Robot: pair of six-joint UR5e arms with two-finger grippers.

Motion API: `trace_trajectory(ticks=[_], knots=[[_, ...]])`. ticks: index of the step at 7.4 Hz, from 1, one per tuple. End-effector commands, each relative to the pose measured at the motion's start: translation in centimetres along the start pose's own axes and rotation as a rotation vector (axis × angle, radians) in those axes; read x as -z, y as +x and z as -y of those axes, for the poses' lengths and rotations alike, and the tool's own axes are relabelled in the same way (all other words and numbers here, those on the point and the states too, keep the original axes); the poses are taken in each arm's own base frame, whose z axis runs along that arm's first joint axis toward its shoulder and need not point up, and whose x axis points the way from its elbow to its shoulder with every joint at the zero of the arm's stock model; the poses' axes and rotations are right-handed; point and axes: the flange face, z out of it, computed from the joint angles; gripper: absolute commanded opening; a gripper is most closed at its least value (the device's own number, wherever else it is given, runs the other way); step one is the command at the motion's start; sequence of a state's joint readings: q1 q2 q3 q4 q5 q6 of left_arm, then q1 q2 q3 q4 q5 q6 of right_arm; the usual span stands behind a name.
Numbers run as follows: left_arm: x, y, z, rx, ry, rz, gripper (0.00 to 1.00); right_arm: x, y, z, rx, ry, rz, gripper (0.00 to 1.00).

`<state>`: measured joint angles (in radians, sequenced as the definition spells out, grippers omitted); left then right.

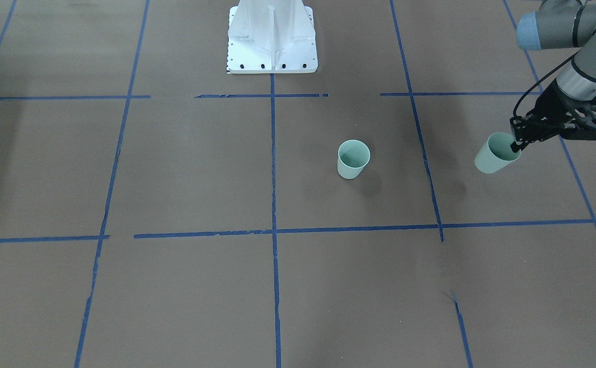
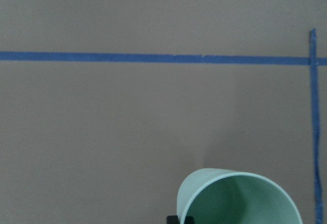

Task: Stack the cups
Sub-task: 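Carry the held cup with the left gripper over the other green cup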

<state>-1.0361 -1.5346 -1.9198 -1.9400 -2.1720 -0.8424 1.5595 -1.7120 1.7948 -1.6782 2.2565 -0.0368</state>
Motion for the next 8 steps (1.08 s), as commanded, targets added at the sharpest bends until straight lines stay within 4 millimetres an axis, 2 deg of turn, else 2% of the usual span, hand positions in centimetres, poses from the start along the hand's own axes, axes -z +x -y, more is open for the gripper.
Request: trace_trajectory(ticks=[1, 2, 3, 5, 7, 8], knots=[[5.2, 8.9, 3.7, 0.135, 0.018, -0.005, 0.00, 0.0, 0.0, 0.0, 0.001, -0.001, 0.000, 1.00], [6.0, 14.0, 4.4, 0.217, 0.006, -0.029, 0.00, 0.0, 0.0, 0.0, 0.000, 0.000, 0.000, 1.00], [5.4, 19.0, 3.8, 0.264, -0.034, -0.036, 0.00, 0.0, 0.0, 0.0, 0.001, -0.001, 0.000, 1.00], [3.5, 26.5, 1.4, 0.334, -0.080, 0.039, 0.00, 0.0, 0.0, 0.0, 0.000, 0.000, 0.000, 1.00], [0.9, 29.4, -1.7, 0.379, -0.116, 0.060, 0.00, 0.0, 0.0, 0.0, 0.000, 0.000, 0.000, 1.00], [0.7, 30.7, -1.7, 0.396, -0.120, 0.054, 0.00, 0.0, 0.0, 0.0, 0.001, -0.001, 0.000, 1.00]])
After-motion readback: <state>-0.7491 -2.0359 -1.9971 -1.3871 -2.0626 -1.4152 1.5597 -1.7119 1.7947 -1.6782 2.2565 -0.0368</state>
